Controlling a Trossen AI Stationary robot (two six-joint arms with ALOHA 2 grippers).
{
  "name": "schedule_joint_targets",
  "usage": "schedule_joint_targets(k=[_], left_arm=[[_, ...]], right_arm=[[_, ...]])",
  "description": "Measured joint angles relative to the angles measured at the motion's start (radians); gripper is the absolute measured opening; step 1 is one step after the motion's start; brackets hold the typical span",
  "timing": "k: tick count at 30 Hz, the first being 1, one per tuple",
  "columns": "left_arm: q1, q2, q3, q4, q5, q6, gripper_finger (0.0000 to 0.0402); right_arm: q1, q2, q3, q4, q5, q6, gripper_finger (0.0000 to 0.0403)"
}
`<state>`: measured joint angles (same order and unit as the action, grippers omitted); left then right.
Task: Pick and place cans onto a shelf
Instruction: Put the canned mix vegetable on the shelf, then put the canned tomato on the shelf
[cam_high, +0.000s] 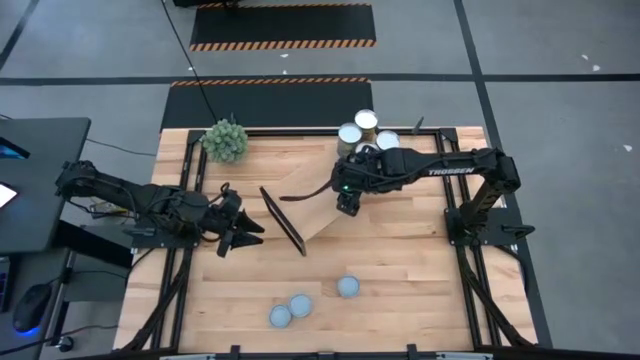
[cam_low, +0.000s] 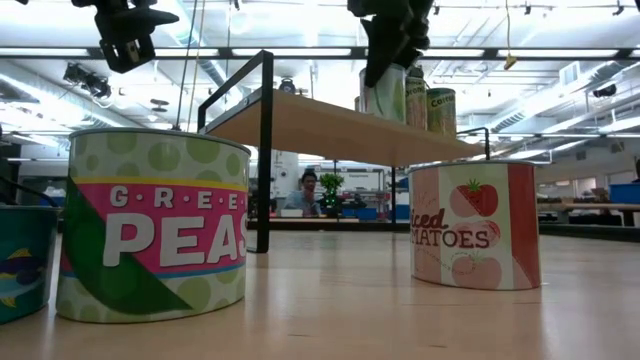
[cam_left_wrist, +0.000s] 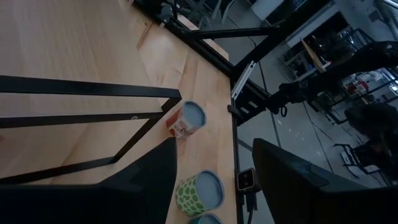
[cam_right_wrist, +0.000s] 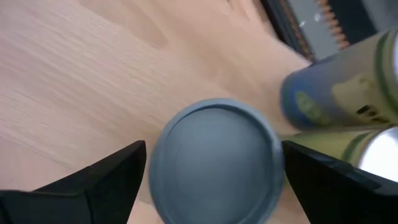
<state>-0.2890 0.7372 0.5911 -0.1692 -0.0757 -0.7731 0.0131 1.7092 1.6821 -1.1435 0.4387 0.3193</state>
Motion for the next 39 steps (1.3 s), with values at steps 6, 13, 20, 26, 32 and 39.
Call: schedule_joint_targets(k=[6,13,20,26,32,39], left_arm=[[0.0,0.0,0.0,0.0,0.0,-0.001,0.0215],[0.0,0.0,0.001,0.0,0.0,-0.009,0.0215],[0.0,0.0,0.001,0.0,0.0,-0.009,0.0215],[0.0,0.0,0.001,0.0,0.0,-0.009,0.0215],[0.0,0.0,0.001,0.0,-0.001,-0.009,0.0215],[0.0,0.0,0.001,0.0,-0.001,-0.04,0.0215]], right_arm=[[-0.002,0.0,0.0,0.0,0.034,-0.092,0.0378],[-0.003,0.0,0.0,0.003,0.109,-0.134,0.0378],[-0.003,0.0,0.0,0.003,0.122,-0.13,0.0378],[0.015,0.001,0.028,0.001,0.122,-0.129,0.0377],[0.031,0.001,0.113,0.006,0.145,-0.119,0.0378],[0.066,0.001,0.135,0.112,-0.092,-0.105,0.0378]])
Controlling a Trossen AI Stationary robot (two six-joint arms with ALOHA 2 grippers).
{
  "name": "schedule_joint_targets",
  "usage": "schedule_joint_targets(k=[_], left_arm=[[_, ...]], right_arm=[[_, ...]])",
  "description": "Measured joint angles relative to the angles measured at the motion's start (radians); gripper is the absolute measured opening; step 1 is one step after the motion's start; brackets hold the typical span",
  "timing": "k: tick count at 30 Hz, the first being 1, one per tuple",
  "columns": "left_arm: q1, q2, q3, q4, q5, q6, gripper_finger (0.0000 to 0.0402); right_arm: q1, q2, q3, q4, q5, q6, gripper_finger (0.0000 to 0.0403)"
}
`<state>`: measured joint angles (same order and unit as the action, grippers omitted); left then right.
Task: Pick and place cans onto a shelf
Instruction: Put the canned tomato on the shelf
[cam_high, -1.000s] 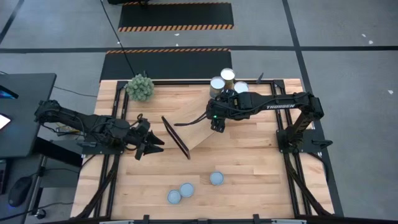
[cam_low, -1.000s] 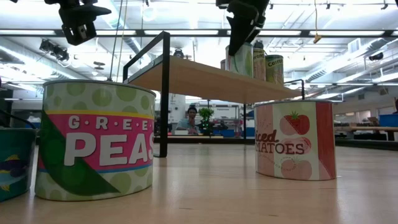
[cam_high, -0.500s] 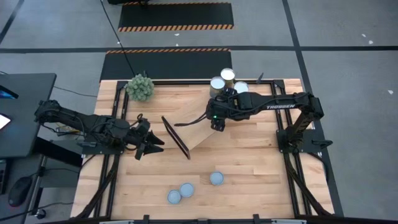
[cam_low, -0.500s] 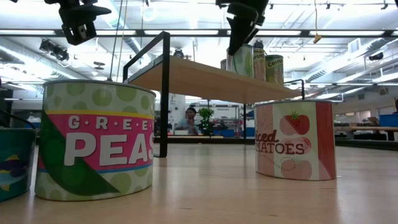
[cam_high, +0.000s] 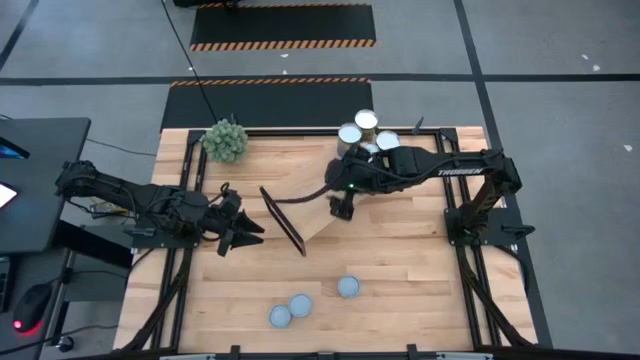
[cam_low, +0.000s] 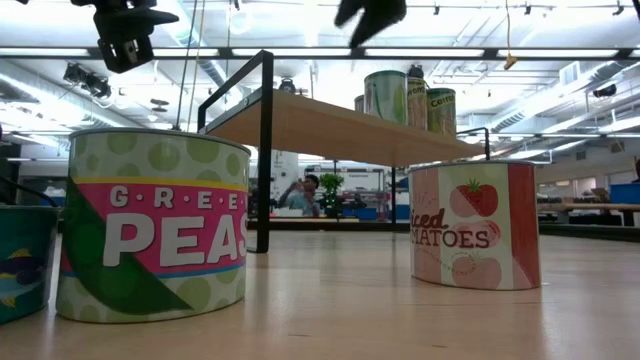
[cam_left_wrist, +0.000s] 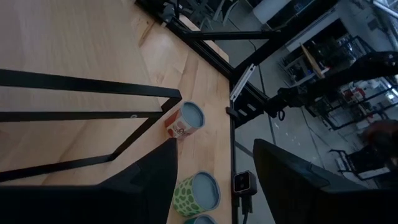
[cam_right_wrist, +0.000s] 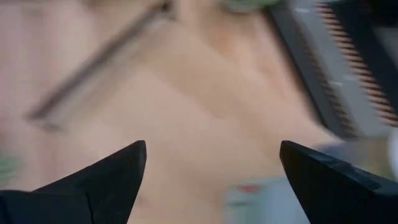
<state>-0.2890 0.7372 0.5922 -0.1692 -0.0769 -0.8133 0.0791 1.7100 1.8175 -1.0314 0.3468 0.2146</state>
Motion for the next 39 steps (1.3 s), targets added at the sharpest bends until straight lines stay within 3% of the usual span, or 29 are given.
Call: schedule_joint_targets(k=[4,14,21,30,33,39], left_arm=[[0.0,0.0,0.0,0.0,0.0,-0.034,0.0215],[0.0,0.0,0.0,0.0,-0.062,-0.083,0.0215],[0.0,0.0,0.0,0.0,-0.068,-0.12,0.0215],[-0.001,0.0,0.0,0.0,-0.057,-0.133,0.0215],[-0.005,0.0,0.0,0.0,-0.057,-0.155,0.0215],[-0.026,0.0,0.0,0.0,-0.056,-0.167,0.0215]], right_arm=[[0.051,0.009,-0.002,0.038,-0.125,0.0,0.0378],[0.224,0.009,-0.138,0.128,-0.268,0.0,0.0378],[0.345,0.008,-0.314,0.271,-0.272,-0.044,0.0378],[0.445,0.008,-0.583,0.7,-0.206,-0.139,0.0378],[0.457,0.008,-0.62,0.735,-0.15,-0.14,0.0378],[0.461,0.008,-0.681,0.761,-0.139,-0.14,0.0378]])
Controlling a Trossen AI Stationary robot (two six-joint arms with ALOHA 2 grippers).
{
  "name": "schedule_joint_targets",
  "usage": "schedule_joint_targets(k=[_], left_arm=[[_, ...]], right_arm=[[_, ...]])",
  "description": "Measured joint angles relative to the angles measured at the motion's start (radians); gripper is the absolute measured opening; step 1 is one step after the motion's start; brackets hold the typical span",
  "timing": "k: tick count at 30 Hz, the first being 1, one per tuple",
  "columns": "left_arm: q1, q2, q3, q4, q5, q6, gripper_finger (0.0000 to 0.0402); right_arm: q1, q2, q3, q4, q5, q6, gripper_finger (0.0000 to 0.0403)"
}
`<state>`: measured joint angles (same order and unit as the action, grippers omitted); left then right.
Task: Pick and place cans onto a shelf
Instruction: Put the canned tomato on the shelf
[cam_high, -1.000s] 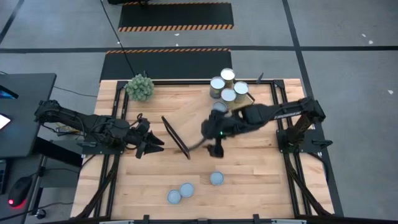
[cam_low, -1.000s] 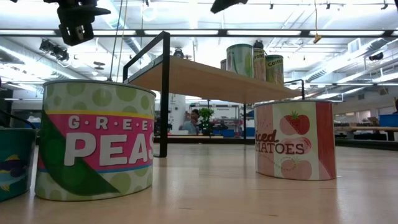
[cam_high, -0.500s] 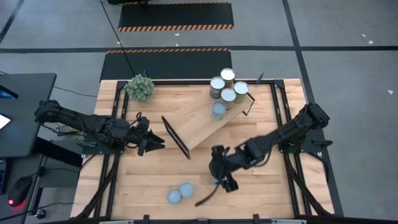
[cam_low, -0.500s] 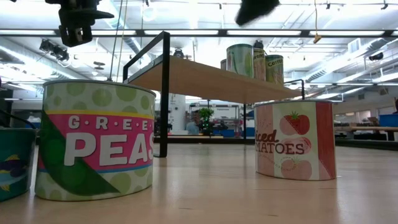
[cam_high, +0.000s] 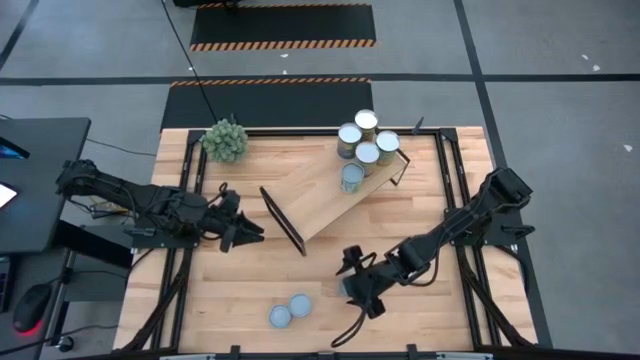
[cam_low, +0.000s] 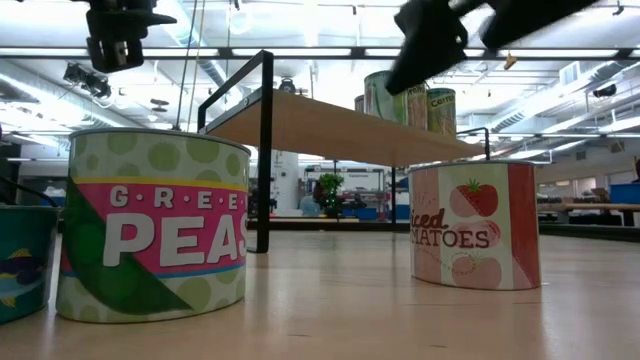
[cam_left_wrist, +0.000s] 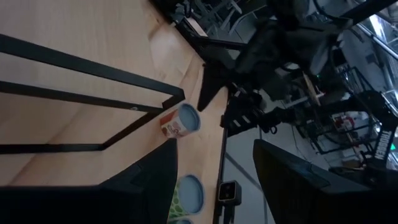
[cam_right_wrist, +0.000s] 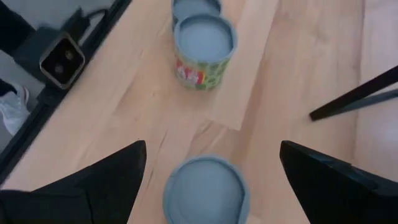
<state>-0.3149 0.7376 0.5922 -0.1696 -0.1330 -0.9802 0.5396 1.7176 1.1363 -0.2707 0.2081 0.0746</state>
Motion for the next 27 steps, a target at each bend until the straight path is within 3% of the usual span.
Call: schedule_joint_targets(k=[13,27], left_arm=[[-0.009,0.0,0.0,0.0,0.0,0.001,0.0215],[-0.009,0.002,0.0,-0.001,-0.001,0.006,0.0215]], right_arm=[[-0.001,0.0,-0.14,0.146,-0.02,0.009,0.0378],[-0.001,0.0,-0.171,0.211,-0.013,0.001,0.0378]])
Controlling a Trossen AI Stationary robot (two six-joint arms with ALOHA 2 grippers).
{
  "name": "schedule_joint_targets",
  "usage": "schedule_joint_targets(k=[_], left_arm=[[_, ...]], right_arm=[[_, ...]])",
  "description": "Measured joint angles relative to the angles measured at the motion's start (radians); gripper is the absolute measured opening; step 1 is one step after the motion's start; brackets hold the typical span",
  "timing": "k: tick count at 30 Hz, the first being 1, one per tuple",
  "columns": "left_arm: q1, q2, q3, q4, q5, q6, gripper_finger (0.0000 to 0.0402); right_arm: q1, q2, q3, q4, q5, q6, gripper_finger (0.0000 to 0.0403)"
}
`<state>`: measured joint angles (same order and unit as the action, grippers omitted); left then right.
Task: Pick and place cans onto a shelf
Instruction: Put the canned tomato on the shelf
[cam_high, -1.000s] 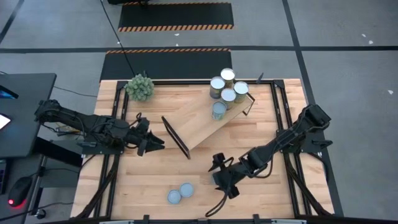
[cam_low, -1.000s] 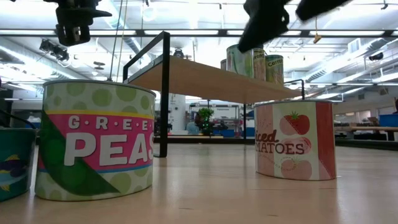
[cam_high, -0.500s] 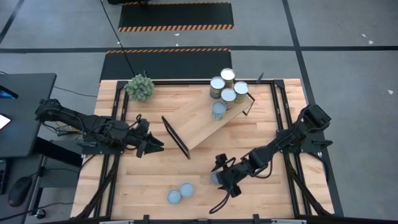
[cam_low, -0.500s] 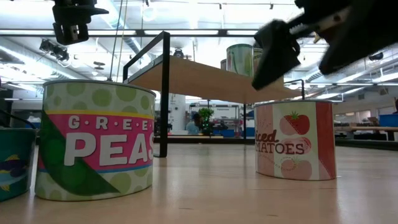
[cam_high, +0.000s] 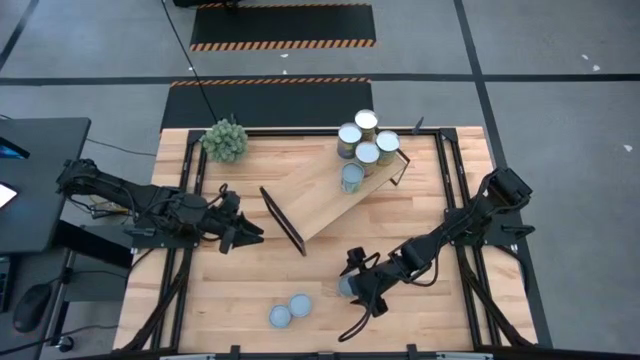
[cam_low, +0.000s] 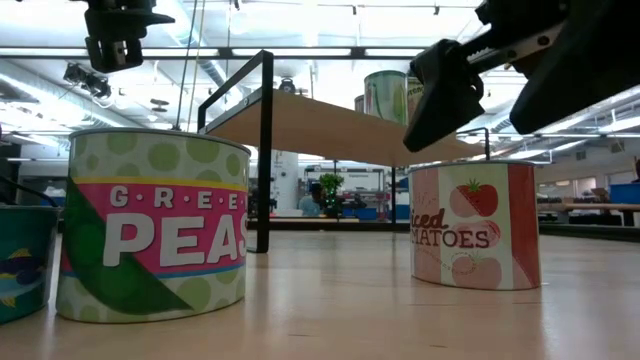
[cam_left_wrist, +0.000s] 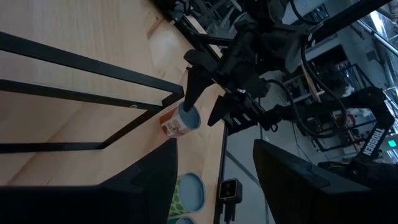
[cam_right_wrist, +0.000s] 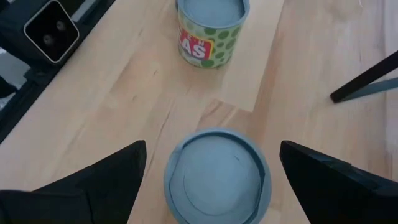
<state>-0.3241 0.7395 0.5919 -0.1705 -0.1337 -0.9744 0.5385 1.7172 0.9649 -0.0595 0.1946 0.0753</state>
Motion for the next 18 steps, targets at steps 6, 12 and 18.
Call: schedule_joint_targets(k=[6,12,18], left_arm=[[0.0,0.0,0.0,0.0,-0.008,0.001,0.0215],[0.0,0.0,0.0,0.0,-0.011,0.001,0.0215],[0.0,0.0,0.0,0.001,-0.012,-0.002,0.0215]], right_arm=[[-0.004,0.0,0.0,-0.001,0.002,-0.005,0.0378],[-0.006,0.0,-0.02,0.021,0.002,-0.018,0.0378],[-0.011,0.0,-0.068,0.08,-0.003,-0.016,0.0378]])
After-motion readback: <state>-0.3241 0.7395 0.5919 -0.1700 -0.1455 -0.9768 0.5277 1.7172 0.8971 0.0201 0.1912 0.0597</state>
